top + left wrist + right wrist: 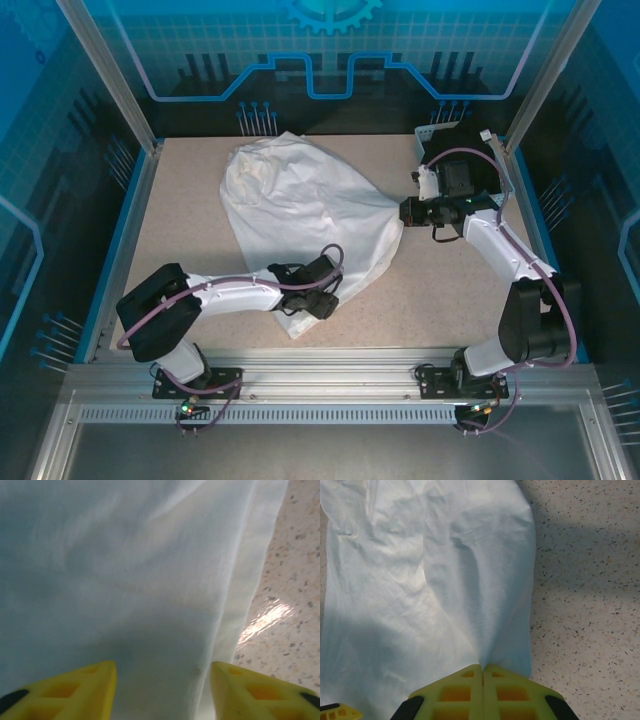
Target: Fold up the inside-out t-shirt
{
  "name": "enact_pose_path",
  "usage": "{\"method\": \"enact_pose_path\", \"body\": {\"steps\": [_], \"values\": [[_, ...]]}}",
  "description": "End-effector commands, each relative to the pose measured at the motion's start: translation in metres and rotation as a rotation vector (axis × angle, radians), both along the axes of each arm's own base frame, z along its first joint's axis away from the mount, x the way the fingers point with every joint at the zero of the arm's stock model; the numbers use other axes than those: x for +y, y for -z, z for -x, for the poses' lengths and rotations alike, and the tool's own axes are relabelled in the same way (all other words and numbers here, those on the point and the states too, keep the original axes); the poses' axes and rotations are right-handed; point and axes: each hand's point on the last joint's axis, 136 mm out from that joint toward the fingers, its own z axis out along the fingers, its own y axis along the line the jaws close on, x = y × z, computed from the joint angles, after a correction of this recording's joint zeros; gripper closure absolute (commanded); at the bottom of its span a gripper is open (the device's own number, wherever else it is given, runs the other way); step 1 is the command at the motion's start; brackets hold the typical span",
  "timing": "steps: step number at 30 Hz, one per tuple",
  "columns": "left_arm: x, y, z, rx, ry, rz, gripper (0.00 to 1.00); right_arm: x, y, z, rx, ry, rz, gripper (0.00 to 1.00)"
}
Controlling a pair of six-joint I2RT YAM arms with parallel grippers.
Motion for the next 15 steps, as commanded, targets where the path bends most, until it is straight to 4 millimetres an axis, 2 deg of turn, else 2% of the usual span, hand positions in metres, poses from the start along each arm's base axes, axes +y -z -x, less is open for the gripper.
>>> {"method": "enact_pose_path", "body": {"steps": [1, 3, 6, 9, 12, 15], "values": [[0.014, 0.010, 0.006, 0.012, 0.006, -0.060, 0.55, -0.003, -0.012, 0.001, -0.025, -0.001, -0.014, 0.94], [0.010, 0.015, 0.005, 0.021, 0.013, -0.063, 0.62, -0.002, -0.009, 0.000, -0.019, -0.003, -0.021, 0.94], [0.008, 0.018, -0.002, 0.013, 0.004, -0.081, 0.82, -0.001, -0.006, -0.003, -0.010, 0.002, -0.024, 0.93], [0.006, 0.006, -0.008, -0.026, -0.018, -0.058, 0.99, -0.002, -0.001, -0.011, 0.002, 0.013, 0.009, 0.92], [0.002, -0.016, -0.013, -0.062, -0.047, 0.036, 1.00, 0.005, 0.002, -0.020, 0.006, -0.001, 0.068, 0.91], [0.010, -0.039, -0.015, -0.080, -0.098, 0.141, 1.00, 0.014, 0.005, -0.028, 0.009, -0.025, 0.124, 0.90]]}}
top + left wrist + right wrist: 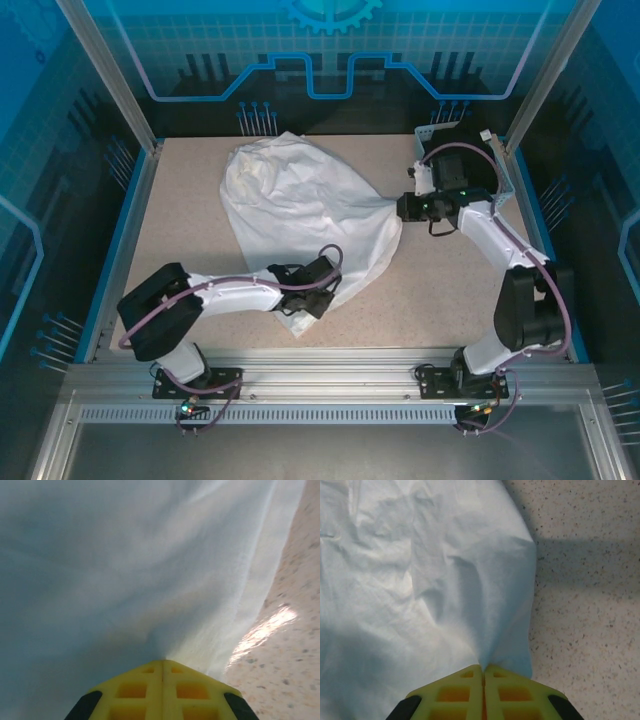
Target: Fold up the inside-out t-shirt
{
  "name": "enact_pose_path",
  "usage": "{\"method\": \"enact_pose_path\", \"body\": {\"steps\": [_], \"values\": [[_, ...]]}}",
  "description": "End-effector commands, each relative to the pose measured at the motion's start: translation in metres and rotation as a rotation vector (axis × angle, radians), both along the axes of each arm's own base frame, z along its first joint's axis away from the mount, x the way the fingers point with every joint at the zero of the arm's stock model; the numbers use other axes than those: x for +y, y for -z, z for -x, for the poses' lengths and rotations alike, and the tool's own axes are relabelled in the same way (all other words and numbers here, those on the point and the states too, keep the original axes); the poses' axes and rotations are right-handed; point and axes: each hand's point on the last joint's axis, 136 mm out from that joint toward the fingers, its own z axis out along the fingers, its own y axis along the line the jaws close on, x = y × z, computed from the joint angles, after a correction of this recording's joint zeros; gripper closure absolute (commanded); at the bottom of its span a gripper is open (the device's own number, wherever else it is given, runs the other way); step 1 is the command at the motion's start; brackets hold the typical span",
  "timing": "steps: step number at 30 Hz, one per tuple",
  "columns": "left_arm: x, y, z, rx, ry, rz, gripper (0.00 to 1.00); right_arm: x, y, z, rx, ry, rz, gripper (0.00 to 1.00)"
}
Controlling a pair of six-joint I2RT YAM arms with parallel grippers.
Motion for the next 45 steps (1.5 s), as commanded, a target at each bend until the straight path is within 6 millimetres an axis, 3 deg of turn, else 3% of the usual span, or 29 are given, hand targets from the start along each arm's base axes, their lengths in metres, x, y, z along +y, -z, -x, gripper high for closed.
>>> {"method": "enact_pose_path", "body": {"steps": [1, 7, 12, 15, 19, 22, 27, 32, 45], "values": [[0.007, -0.034, -0.007, -0.037, -0.075, 0.155, 1.00, 0.009, -0.001, -0.008, -0.003, -0.031, 0.080, 0.90], [0.034, -0.048, -0.002, -0.018, -0.147, 0.309, 0.89, 0.015, 0.005, -0.015, 0.012, -0.055, 0.103, 0.90], [0.038, -0.043, -0.004, -0.012, -0.137, 0.285, 0.75, 0.019, 0.007, -0.016, 0.021, -0.071, 0.090, 0.90], [0.029, -0.043, -0.011, -0.004, -0.105, 0.257, 0.65, 0.020, 0.008, -0.015, 0.029, -0.077, 0.078, 0.90], [-0.001, -0.042, -0.020, -0.046, 0.007, 0.184, 0.48, 0.020, 0.009, -0.013, 0.040, -0.079, 0.056, 0.90], [-0.025, -0.032, -0.028, -0.046, 0.076, 0.101, 0.44, 0.015, 0.009, -0.013, 0.041, -0.070, 0.055, 0.89], [-0.053, -0.005, -0.034, -0.005, 0.149, 0.002, 0.43, 0.009, 0.009, -0.011, 0.042, -0.062, 0.048, 0.89], [-0.064, 0.009, -0.030, 0.031, 0.187, -0.037, 0.46, 0.003, 0.009, -0.010, 0.043, -0.049, 0.040, 0.89], [-0.042, 0.027, -0.011, 0.091, 0.188, -0.114, 0.58, 0.005, 0.014, -0.012, 0.051, -0.052, 0.016, 0.90]]}}
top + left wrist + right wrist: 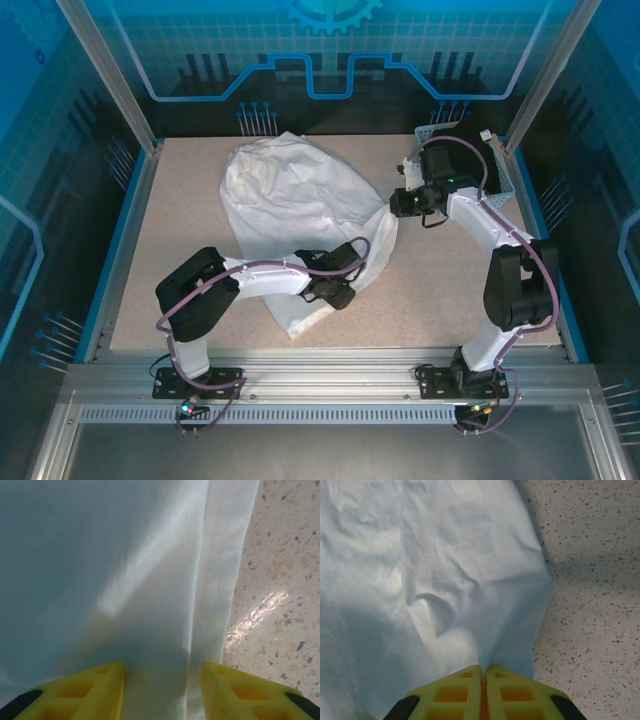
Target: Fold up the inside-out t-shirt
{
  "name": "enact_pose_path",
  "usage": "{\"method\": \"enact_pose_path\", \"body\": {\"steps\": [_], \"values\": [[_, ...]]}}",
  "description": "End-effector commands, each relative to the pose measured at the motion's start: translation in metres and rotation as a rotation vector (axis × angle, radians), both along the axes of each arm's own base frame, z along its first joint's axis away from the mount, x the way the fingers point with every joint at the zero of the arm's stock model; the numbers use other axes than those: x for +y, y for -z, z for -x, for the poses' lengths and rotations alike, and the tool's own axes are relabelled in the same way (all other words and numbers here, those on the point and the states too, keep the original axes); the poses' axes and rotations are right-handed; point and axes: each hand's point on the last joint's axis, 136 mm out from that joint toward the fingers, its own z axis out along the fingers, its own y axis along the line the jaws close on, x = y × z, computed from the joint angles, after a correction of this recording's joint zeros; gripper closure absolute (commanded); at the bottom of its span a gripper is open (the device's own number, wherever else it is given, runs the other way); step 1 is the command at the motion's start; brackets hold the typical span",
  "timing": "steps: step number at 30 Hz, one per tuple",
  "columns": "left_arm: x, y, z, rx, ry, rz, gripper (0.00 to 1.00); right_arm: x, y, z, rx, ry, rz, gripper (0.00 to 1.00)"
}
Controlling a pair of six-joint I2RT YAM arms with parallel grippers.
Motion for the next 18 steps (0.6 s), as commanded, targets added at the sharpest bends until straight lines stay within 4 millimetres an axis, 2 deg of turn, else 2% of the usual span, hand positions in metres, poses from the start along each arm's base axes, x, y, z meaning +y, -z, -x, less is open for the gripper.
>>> {"method": "enact_pose_path", "body": {"steps": [1, 6, 13, 16, 18], "values": [[0.010, 0.006, 0.006, 0.011, 0.014, -0.048, 0.60, -0.001, -0.001, 0.000, 0.000, -0.005, -0.023, 0.89], [0.010, 0.007, 0.006, 0.011, 0.015, -0.051, 0.74, -0.002, -0.001, 0.002, -0.001, -0.004, -0.018, 0.90], [0.010, -0.003, 0.002, -0.017, 0.002, -0.035, 0.98, -0.002, -0.002, 0.001, -0.001, -0.001, -0.020, 0.89], [0.011, -0.018, -0.001, -0.040, -0.018, 0.006, 1.00, -0.001, -0.004, 0.000, -0.005, -0.002, -0.023, 0.88], [0.014, -0.035, -0.004, -0.070, -0.044, 0.052, 1.00, 0.000, -0.006, -0.001, -0.006, -0.005, -0.024, 0.87]]}}
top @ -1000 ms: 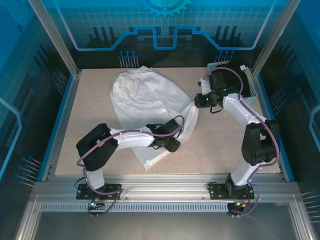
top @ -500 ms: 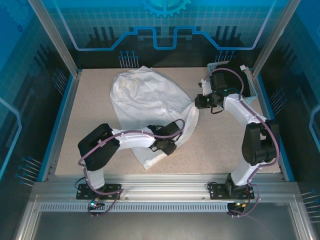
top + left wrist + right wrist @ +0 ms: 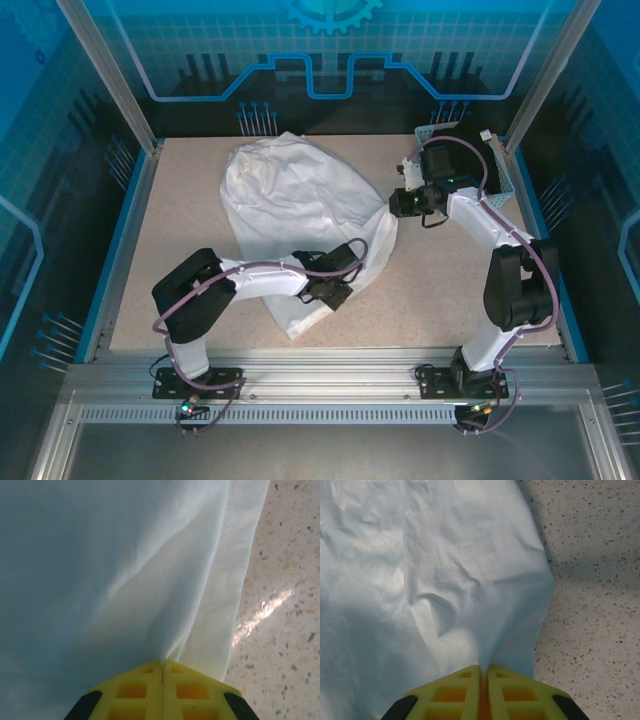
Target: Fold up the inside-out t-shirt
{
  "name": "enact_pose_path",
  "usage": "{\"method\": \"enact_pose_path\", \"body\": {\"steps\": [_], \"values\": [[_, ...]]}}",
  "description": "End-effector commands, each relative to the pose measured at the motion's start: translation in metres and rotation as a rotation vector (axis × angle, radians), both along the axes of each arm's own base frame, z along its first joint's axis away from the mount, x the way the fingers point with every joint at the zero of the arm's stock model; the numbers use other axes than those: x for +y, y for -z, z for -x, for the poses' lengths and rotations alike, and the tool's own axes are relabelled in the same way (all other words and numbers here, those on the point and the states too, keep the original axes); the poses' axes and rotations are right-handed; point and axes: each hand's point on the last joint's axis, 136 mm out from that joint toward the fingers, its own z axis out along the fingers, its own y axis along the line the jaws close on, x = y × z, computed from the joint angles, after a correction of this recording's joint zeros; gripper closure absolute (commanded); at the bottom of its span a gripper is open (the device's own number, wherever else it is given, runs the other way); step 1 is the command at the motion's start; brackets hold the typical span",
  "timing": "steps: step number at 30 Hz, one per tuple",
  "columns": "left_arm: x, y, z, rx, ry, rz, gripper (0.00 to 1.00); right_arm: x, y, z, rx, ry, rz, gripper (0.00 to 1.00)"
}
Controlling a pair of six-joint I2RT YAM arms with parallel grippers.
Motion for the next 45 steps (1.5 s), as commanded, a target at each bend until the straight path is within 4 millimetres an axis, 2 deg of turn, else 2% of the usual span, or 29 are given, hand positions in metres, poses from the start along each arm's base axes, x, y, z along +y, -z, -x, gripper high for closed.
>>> {"method": "enact_pose_path", "body": {"steps": [1, 6, 9, 12, 15, 19, 24, 27, 31, 33, 38, 45], "values": [[0.008, -0.037, -0.007, -0.063, -0.047, 0.078, 1.00, -0.001, -0.006, -0.001, -0.011, -0.003, -0.018, 0.87], [0.026, -0.082, -0.012, -0.089, -0.138, 0.269, 1.00, 0.005, -0.002, -0.002, 0.000, -0.017, -0.007, 0.80], [0.041, -0.101, -0.017, -0.093, -0.207, 0.365, 1.00, 0.006, 0.000, -0.002, 0.008, -0.022, 0.008, 0.70], [0.059, -0.118, -0.022, -0.110, -0.280, 0.441, 1.00, 0.003, -0.009, 0.001, -0.017, -0.014, 0.024, 0.61], [0.073, -0.134, -0.025, -0.136, -0.330, 0.501, 1.00, 0.002, -0.017, 0.011, -0.034, -0.004, 0.015, 0.56], [0.088, -0.156, -0.028, -0.196, -0.368, 0.541, 1.00, 0.021, -0.012, 0.050, -0.023, -0.028, -0.045, 0.54], [0.102, -0.175, -0.031, -0.250, -0.404, 0.556, 1.00, 0.052, 0.008, 0.119, 0.018, -0.090, -0.078, 0.53], [0.107, -0.186, -0.031, -0.266, -0.407, 0.566, 1.00, 0.054, 0.019, 0.145, 0.009, -0.099, -0.064, 0.52], [0.109, -0.206, -0.031, -0.303, -0.396, 0.593, 1.00, 0.036, 0.036, 0.147, -0.005, -0.060, 0.025, 0.49], [0.111, -0.213, -0.031, -0.315, -0.398, 0.599, 1.00, 0.031, 0.048, 0.146, -0.010, -0.044, 0.056, 0.44], [0.109, -0.234, -0.025, -0.318, -0.386, 0.648, 1.00, 0.046, 0.073, 0.145, 0.016, -0.039, 0.022, 0.27], [0.109, -0.275, -0.018, -0.360, -0.352, 0.713, 1.00, 0.063, 0.096, 0.125, 0.020, -0.017, 0.043, 0.30]]}}
